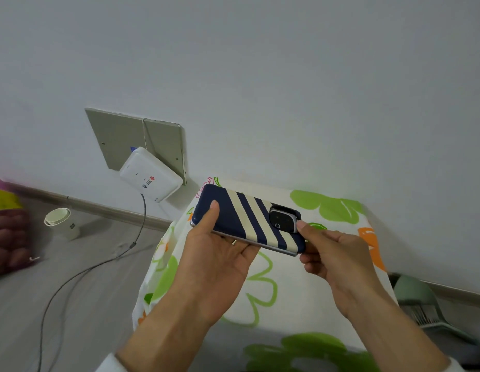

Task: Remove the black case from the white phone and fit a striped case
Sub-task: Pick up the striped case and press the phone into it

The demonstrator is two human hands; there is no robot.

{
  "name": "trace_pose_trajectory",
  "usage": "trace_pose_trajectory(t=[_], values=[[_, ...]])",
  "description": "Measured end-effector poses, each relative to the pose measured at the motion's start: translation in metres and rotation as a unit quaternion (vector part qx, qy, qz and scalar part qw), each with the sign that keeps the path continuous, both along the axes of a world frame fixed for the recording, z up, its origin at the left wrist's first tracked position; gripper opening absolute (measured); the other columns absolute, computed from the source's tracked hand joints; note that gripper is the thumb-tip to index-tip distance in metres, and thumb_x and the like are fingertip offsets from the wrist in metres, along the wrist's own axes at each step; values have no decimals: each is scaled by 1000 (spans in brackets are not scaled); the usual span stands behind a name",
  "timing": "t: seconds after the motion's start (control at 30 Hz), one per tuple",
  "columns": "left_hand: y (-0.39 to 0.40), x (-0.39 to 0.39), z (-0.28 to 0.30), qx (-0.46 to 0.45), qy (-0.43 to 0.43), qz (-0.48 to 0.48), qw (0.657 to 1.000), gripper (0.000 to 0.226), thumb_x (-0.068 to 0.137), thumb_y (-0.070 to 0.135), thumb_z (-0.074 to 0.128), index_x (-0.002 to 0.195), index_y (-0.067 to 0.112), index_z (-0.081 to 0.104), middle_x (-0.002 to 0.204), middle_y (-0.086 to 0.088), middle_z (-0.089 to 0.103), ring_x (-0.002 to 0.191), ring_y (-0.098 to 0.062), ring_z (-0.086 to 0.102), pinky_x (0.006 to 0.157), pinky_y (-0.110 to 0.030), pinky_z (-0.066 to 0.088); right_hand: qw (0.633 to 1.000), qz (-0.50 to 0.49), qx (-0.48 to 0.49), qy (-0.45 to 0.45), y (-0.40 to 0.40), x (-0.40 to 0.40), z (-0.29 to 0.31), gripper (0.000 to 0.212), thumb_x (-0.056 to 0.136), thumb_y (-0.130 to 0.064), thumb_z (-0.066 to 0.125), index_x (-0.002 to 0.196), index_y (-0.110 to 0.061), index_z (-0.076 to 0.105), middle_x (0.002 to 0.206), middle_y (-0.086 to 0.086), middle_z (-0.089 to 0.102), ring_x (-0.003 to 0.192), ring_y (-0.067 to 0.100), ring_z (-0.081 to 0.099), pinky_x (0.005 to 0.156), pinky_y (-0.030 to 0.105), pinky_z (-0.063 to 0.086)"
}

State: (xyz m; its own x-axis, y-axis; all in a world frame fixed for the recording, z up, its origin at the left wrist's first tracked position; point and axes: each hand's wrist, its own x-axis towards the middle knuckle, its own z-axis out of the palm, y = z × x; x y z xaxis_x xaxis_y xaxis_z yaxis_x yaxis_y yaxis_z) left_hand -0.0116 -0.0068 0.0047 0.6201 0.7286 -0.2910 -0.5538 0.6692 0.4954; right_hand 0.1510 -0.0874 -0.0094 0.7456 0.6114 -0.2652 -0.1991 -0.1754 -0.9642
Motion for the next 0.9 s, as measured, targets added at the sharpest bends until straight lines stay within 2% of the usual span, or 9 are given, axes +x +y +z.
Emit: trace_pose_trajectory(t=[0.5, 0.6, 0.7, 0.8, 0.9], values=[[2, 1, -1, -7, 22, 14, 1000, 47, 102, 41, 47, 132, 8, 62, 126, -17, 73, 118, -34, 68, 108, -48, 46, 997, 65, -27, 22, -2, -4, 1, 42, 83, -40, 74, 88, 1, 69, 53, 5, 62, 43, 16, 57, 41, 25, 46], [2, 2, 0, -10, 26, 17, 999, 49, 102, 43, 46, 133, 7, 61, 127, -18, 72, 119, -34, 68, 108, -47, 46, 993, 105, -43, 28, -3, -5, 4, 42, 89, -46, 64, 85, -4, 68, 56, 9, 64, 44, 18, 57, 41, 26, 45], [2, 1, 2, -16, 29, 18, 999, 52, 103, 45, 44, 133, 6, 60, 127, -19, 72, 119, -35, 68, 108, -47, 46, 986, 148, -66, 25, -4, -5, 6, 52, 94, -54, 52, 86, -6, 69, 58, 13, 65, 44, 20, 57, 41, 25, 43], [2, 1, 3, -20, 36, 19, 999, 54, 102, 46, 43, 132, 5, 61, 126, -20, 72, 119, -35, 67, 108, -46, 46, 980, 184, -74, 24, -6, -6, 8, 62, 93, -60, 46, 75, -8, 75, 56, 12, 63, 43, 20, 53, 39, 23, 39], [2, 1, 4, -28, 42, 22, 998, 54, 103, 46, 43, 132, 4, 61, 126, -20, 72, 118, -35, 68, 108, -47, 47, 975, 210, -77, 12, -6, -8, 11, 62, 90, -63, 47, 65, -15, 75, 53, 9, 59, 42, 18, 50, 38, 20, 36]])
